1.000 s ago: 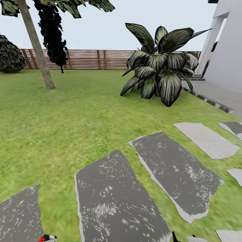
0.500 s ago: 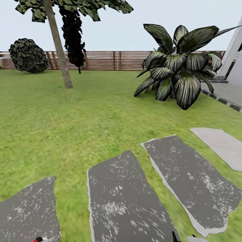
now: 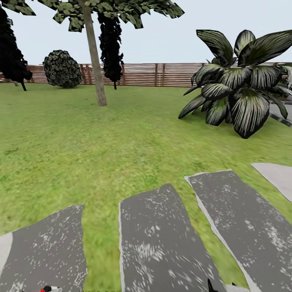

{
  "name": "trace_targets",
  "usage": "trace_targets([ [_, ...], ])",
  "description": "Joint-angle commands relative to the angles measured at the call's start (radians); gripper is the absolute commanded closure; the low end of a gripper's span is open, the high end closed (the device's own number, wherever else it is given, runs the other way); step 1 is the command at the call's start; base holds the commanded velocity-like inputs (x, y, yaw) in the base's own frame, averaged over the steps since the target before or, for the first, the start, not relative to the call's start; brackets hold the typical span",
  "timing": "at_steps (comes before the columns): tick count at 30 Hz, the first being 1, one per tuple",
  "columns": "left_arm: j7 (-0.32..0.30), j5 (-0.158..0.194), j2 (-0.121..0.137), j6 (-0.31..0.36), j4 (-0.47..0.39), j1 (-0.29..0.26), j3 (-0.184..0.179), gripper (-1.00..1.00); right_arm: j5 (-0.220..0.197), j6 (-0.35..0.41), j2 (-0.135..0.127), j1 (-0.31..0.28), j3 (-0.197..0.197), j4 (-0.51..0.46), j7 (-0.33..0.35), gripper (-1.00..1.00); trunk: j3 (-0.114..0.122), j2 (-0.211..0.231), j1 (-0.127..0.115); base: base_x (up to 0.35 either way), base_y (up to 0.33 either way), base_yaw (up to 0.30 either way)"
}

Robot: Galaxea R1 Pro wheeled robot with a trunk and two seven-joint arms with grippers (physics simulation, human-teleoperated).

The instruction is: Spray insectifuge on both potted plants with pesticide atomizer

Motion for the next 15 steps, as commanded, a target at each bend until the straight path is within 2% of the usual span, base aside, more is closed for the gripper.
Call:
trace_targets([
  [1, -0.007, 0.006, 0.000, -0.003, 0.001, -0.001, 0.003, 1.00, 0.001, -0.003, 0.001, 0.000, -0.001, 0.000, -0.007, -1.00, 0.000, 0.000, 0.000, 0.000, 0.000, 0.239],
  [7, -0.007, 0.006, 0.000, -0.003, 0.001, -0.001, 0.003, 1.00, 0.001, -0.003, 0.012, 0.000, -0.001, 0.000, -0.093, -1.00, 0.006, 0.000, 0.000, 0.000, 0.000, 0.222],
  [15, -0.007, 0.006, -0.001, -0.003, 0.001, -0.001, 0.002, 1.00, 0.007, -0.001, 0.017, 0.000, 0.000, 0.000, -0.109, -1.00, 0.014, 0.000, 0.000, 0.000, 0.000, 0.225],
])
